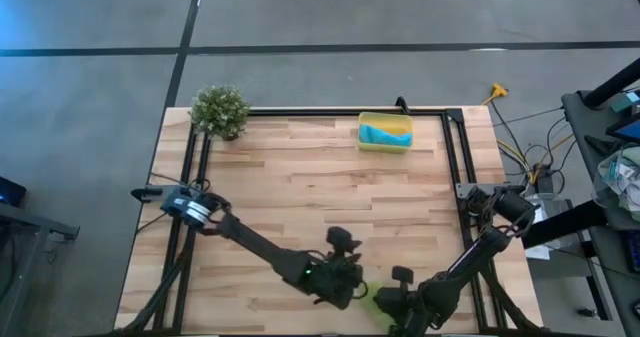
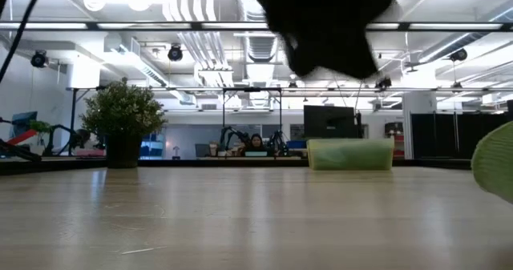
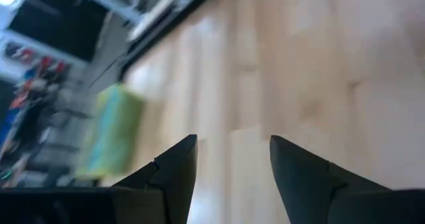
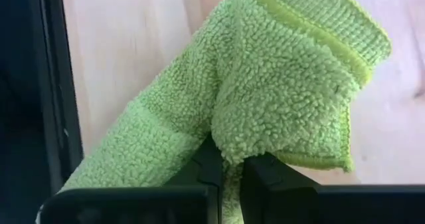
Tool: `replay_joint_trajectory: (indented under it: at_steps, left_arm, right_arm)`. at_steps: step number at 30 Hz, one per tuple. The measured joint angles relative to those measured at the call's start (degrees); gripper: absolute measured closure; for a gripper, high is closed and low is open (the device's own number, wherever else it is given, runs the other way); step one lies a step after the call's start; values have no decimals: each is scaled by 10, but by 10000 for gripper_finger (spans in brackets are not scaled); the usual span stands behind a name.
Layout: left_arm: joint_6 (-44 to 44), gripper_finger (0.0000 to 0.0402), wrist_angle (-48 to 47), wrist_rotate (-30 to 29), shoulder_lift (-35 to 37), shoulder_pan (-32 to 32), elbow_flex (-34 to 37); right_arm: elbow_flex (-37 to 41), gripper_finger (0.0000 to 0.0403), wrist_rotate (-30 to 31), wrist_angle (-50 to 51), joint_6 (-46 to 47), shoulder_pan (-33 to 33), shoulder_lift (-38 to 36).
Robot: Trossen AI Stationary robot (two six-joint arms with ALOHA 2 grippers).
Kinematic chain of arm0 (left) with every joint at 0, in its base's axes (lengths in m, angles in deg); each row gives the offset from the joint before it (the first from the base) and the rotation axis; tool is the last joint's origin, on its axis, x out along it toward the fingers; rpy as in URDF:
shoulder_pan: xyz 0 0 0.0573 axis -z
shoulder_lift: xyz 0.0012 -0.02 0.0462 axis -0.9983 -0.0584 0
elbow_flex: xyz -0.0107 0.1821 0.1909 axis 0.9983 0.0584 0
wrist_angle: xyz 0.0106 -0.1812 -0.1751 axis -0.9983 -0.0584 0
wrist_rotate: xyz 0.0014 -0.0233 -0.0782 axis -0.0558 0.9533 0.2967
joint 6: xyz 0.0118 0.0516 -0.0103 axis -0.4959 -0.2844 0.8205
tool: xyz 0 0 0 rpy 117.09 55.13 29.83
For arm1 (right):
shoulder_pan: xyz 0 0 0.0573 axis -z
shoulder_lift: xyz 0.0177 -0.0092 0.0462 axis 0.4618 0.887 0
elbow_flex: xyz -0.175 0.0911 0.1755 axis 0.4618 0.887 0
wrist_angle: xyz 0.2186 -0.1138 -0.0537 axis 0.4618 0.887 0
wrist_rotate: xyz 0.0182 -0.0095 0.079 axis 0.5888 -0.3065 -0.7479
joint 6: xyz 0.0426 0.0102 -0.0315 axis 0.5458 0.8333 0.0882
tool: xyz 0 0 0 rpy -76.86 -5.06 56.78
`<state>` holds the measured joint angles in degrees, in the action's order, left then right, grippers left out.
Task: Roll microfiber towels into tight, uniform cylinder then place into a basket
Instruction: Put the green microfiber towel into the yellow bin
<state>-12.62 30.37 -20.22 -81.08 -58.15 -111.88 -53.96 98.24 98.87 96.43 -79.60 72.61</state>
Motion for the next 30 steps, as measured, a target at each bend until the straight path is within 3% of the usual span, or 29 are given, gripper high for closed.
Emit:
replay_joint_trajectory:
  at_steps: [4, 9, 15, 23, 30]
  left_arm:
    - [93, 228, -116, -52, 56, 15, 5]
    - [240, 228, -209, -66, 122, 32, 53]
    - [342, 228, -162, -68, 163, 47, 153]
    - [355, 228, -1, -45, 161, 57, 261]
    - [397, 228, 18, -39, 161, 74, 292]
  right_arm:
    - [-5, 388, -1, 46, -61, 3, -15]
    - [-25, 389, 45, 214, -137, 10, -34]
    - [-46, 390, 184, 420, -280, 48, -47]
    - [-47, 390, 292, 503, -492, 205, -69]
    - [-44, 390, 428, 538, -674, 383, -152]
